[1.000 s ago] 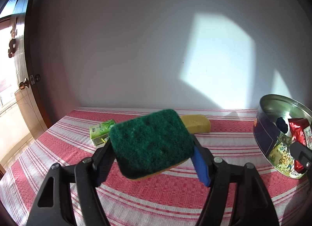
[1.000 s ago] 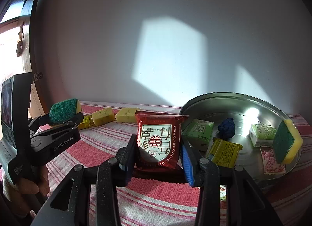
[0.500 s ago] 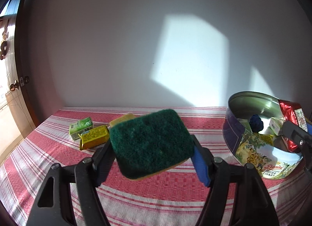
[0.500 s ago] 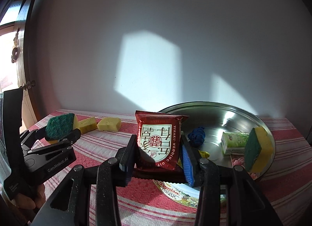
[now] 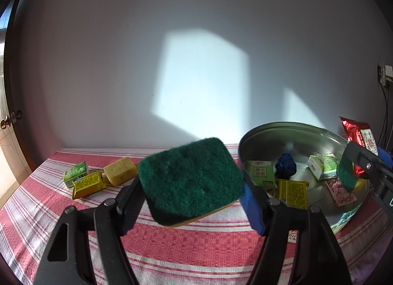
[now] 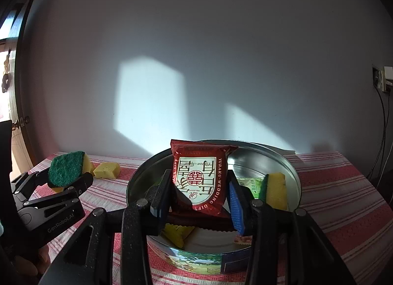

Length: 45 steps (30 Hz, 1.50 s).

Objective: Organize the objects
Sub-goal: 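Carry the green sponge and red snack packet over the silver tin, then open both tools to drop the sponge and red packet into the tin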

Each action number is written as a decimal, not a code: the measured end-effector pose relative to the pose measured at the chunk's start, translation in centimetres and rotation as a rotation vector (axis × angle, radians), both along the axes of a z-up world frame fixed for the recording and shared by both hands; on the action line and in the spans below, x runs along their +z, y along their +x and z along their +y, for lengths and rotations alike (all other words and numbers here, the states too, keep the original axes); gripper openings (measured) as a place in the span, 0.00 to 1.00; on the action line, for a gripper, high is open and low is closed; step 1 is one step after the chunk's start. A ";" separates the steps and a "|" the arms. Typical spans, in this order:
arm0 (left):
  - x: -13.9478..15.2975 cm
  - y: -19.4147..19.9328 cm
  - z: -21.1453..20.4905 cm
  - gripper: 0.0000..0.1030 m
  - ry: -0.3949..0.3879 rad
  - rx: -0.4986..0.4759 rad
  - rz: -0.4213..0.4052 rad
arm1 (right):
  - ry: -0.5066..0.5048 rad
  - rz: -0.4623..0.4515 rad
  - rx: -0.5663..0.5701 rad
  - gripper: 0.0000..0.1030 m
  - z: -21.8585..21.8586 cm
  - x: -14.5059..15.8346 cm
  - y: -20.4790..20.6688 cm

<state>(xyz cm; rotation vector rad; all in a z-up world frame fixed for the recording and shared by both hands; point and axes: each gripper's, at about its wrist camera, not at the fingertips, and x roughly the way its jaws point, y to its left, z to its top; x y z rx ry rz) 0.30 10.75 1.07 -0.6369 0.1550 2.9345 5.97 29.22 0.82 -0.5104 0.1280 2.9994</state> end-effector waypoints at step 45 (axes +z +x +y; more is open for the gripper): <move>-1.1 -5.5 11.5 0.69 -0.053 -0.128 -0.239 | 0.065 -0.132 -0.135 0.43 7.3 -1.8 -5.5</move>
